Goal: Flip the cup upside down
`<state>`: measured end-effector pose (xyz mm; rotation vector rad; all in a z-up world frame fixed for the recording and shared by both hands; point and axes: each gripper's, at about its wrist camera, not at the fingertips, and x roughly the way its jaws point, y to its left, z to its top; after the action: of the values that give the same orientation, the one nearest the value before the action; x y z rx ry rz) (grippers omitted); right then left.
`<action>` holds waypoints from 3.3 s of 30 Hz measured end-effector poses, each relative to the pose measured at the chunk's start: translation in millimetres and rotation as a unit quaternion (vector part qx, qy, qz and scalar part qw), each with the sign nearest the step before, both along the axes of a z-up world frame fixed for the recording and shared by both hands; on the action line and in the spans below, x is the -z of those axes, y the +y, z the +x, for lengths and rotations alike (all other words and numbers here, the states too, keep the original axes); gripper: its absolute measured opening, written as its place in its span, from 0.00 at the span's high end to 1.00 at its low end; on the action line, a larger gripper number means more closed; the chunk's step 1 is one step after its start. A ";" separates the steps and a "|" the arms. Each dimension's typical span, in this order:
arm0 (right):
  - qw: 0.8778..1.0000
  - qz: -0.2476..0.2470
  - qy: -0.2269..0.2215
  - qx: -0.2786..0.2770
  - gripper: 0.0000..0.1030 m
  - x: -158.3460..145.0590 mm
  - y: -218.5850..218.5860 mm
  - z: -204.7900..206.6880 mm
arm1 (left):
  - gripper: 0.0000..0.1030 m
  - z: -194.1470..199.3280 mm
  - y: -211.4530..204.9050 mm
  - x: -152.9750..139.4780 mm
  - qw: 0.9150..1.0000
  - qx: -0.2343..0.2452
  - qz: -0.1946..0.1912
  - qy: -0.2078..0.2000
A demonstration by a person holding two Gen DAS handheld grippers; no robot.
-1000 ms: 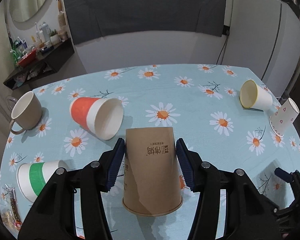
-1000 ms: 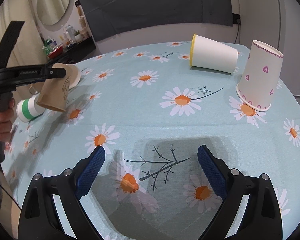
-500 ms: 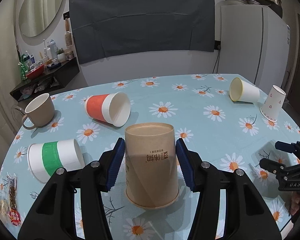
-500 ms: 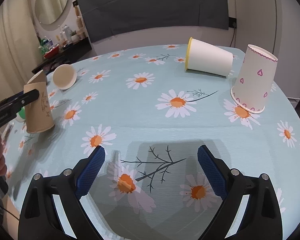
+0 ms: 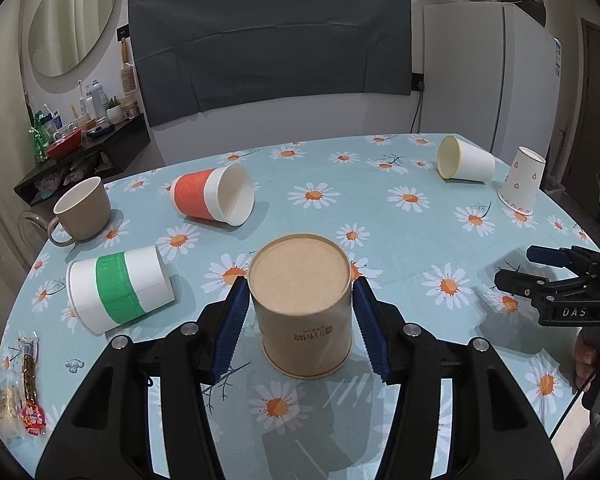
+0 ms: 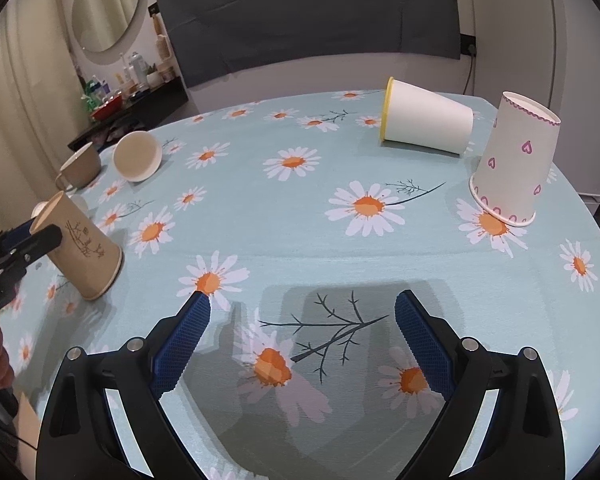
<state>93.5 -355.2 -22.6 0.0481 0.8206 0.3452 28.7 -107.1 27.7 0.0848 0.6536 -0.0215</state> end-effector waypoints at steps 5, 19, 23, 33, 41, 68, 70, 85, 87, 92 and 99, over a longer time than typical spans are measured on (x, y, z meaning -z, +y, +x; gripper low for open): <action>1.000 -0.012 -0.011 -0.009 0.13 -7.9 14.6 -9.6 | 0.31 -15.5 6.6 -0.6 1.000 0.009 -0.006 -0.005; 0.998 0.001 -0.052 -0.029 0.12 -21.7 53.4 -39.0 | 0.06 -50.0 45.9 11.3 0.999 -0.018 -0.018 -0.038; 0.998 -0.001 -0.058 -0.032 0.12 -20.8 65.4 -43.9 | 0.06 -53.4 54.1 18.6 0.999 -0.024 -0.015 -0.037; 0.996 -0.011 -0.084 -0.038 0.08 -19.6 89.2 -57.2 | 0.06 -55.0 63.3 29.5 0.998 -0.037 -0.014 -0.041; 0.994 -0.033 -0.098 -0.044 0.08 -15.9 105.5 -59.5 | 0.06 -43.3 75.2 28.6 0.997 -0.053 -0.028 -0.037; 0.994 -0.019 -0.099 -0.040 0.08 -11.2 103.9 -63.0 | 0.06 -40.5 76.8 34.3 0.998 -0.043 -0.036 -0.019; 0.994 -0.022 -0.099 -0.041 0.08 -11.2 104.5 -63.3 | 0.06 -41.3 76.1 34.3 0.998 -0.041 -0.035 -0.021; 0.994 -0.027 -0.098 -0.044 0.08 -11.3 105.8 -63.8 | 0.06 -44.0 75.3 34.5 0.998 -0.035 -0.038 -0.024; 0.994 -0.027 -0.098 -0.044 0.08 -11.2 106.1 -63.8 | 0.06 -44.2 75.8 34.5 0.998 -0.035 -0.040 -0.023; 0.994 -0.027 -0.098 -0.044 0.08 -11.1 106.4 -63.6 | 0.06 -44.0 75.5 34.4 0.999 -0.029 -0.041 -0.021; 0.994 -0.029 -0.093 -0.045 0.08 -10.3 107.0 -62.4 | 0.06 -44.4 75.8 34.0 0.998 -0.029 -0.042 -0.025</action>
<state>31.2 -248.2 -12.3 -0.0739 0.6479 0.4041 -15.7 -31.3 -6.3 -0.0147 0.6038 0.0092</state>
